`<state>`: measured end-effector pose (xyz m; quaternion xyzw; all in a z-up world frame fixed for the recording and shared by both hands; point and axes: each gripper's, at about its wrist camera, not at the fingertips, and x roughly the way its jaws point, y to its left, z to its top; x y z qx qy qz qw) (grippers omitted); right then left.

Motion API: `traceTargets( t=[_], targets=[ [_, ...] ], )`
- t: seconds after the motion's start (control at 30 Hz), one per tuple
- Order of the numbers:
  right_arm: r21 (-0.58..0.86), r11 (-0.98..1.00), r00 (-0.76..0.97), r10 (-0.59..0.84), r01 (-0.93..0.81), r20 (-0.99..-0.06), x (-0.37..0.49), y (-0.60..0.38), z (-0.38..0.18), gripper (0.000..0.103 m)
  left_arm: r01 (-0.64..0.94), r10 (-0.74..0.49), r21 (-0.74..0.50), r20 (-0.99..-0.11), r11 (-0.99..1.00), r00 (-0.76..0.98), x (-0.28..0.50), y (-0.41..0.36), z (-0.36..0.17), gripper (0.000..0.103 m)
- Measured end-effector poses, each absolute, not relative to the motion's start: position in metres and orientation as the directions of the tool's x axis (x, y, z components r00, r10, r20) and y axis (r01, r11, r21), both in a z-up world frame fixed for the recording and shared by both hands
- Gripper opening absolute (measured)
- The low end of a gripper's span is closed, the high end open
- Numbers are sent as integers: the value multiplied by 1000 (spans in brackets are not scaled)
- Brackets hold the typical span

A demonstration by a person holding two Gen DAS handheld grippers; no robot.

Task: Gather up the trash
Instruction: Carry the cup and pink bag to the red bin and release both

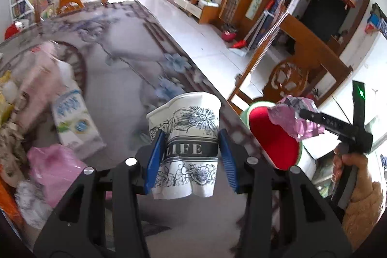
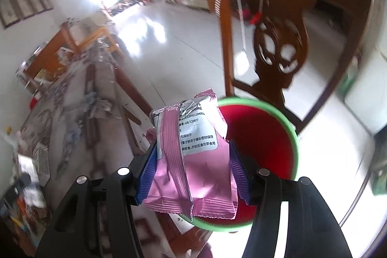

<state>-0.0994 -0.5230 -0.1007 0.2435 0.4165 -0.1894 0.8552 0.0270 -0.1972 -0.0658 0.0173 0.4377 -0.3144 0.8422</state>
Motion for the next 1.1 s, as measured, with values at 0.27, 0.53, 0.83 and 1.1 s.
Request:
traceTargets(
  t=[0.27,0.53,0.83,1.1],
  targets=[
    [375,666,659,-236,645,-714,-120,-551,-81,94,543,-611,-423,-759,726,226,1,-257,-103,44],
    [553,484,720,-292,679,-629,-140,-572,-71,95,602,-578,-334,-771,726,268,-13,-292,-107,44],
    [544,435,692,-538,717,-482,-169,-573,-31,95,809,-627,-207,-741,551,238,-38,-385,-67,44],
    [541,287,557,-704,790,-440,-196,-590,-27,95,797,-671,-286,-716,533,192,-28,-434,-61,96]
  ],
)
